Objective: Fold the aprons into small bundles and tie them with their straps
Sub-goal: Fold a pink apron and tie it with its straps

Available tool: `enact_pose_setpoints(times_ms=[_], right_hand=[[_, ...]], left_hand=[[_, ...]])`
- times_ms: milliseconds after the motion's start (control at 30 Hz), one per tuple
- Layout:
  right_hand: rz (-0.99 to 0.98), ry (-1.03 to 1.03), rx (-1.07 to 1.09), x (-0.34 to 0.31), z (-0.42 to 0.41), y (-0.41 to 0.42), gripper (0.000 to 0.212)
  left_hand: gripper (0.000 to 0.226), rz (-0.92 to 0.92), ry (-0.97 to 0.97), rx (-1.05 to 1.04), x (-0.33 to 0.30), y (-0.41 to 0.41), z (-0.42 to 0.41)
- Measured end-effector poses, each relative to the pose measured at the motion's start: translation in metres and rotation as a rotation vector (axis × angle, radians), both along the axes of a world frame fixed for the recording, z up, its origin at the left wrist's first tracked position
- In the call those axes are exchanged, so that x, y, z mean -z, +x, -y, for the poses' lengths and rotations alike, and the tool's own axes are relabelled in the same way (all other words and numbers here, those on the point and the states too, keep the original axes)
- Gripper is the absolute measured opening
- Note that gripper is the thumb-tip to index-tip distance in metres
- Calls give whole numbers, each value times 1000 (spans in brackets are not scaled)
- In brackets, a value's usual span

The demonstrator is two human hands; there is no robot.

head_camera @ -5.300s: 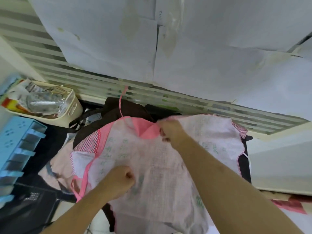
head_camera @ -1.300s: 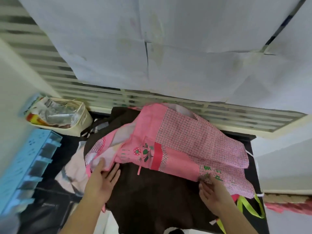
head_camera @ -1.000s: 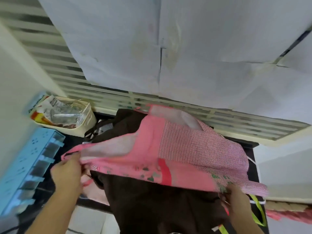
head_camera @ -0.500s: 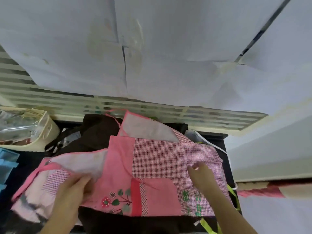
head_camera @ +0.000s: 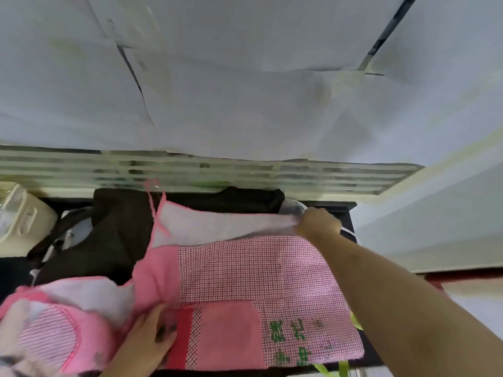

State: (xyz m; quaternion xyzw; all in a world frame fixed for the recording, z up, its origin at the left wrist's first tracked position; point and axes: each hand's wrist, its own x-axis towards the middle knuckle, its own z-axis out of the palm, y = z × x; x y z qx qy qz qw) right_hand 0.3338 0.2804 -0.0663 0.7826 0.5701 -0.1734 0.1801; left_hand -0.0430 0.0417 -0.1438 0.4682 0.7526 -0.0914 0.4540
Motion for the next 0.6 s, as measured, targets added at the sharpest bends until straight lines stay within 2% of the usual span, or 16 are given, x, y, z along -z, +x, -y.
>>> enact_pose_setpoints(times_ms=[67, 167, 267, 333, 400, 467, 500, 600], right_hand=[[68, 46, 10, -7, -11, 23, 25], [126, 185, -18, -20, -21, 48, 26], [61, 280, -128, -18, -10, 55, 24], [-89, 177, -245, -3, 10, 53, 32], [-224, -30, -302, 13, 34, 50, 56], [-233, -158, -332, 26, 48, 53, 83], [-188, -167, -325, 32, 52, 56, 85], [2, -87, -115, 33, 51, 69, 48]], left_hand=[[86, -37, 4, -23, 1, 0, 6], [81, -25, 71, -76, -4, 7, 5], [74, -27, 179, -93, -16, 19, -3], [59, -37, 229, -65, -25, 28, -10], [41, -90, 224, -16, -33, 33, -18], [33, -75, 203, 31, -38, 33, -24], [33, -66, 193, 54, -39, 30, -26], [31, -20, 166, 62, -40, 24, -35]])
